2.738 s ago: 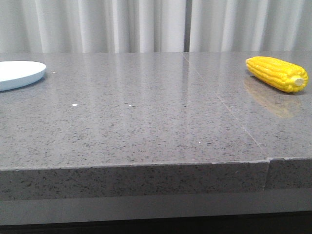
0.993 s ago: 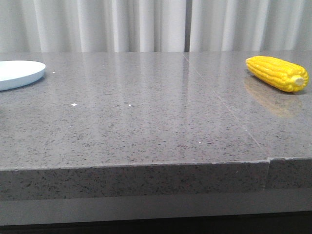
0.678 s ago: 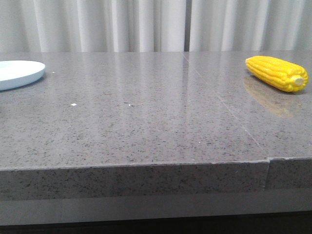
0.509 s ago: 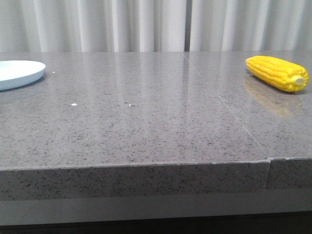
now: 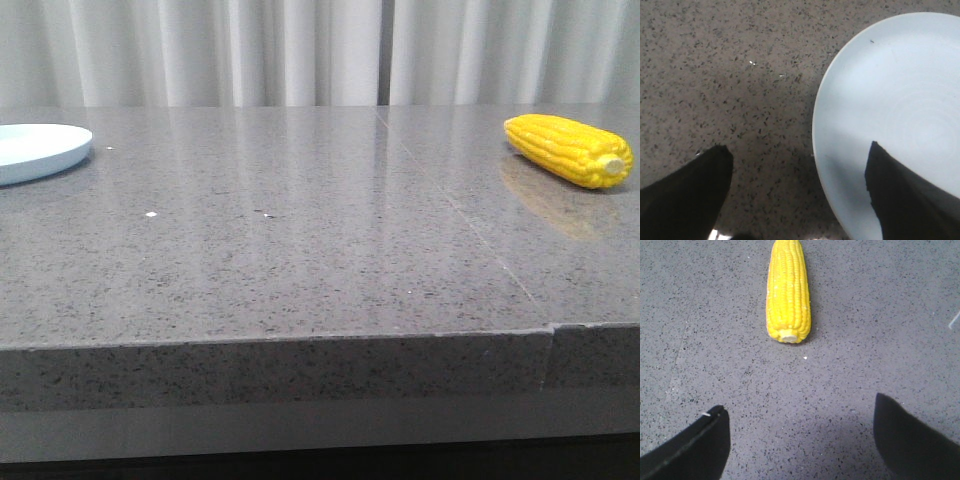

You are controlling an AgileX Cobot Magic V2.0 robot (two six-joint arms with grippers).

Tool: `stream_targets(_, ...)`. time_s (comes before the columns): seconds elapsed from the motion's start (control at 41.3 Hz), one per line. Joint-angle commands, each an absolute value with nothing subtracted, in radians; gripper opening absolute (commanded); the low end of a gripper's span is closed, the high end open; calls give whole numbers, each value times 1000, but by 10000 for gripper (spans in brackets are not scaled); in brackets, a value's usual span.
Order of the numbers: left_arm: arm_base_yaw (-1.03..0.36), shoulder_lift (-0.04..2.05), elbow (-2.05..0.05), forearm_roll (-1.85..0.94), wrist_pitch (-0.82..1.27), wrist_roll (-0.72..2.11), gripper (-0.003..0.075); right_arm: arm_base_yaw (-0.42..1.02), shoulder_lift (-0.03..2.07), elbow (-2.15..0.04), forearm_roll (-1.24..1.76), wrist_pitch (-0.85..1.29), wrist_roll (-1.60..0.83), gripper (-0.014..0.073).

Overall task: Place corn on plate with both arms
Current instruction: 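Push the white plate with the left gripper toward the table center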

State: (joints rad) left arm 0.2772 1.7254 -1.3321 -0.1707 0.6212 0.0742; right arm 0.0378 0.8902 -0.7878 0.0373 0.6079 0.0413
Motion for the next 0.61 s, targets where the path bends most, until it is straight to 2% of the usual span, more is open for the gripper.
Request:
stream_targets(0.0,264,1719,-1394,-189,570,71,535,35,885,-822,24,542,32,614)
stream_targets(0.46,246,1800,-1447,-189,558,75,534,35,885,-822,24,542,32,614)
stream_targets(0.581,246,1802,-1449,-189,560,75,495,35,885,-822,24,542,32,614)
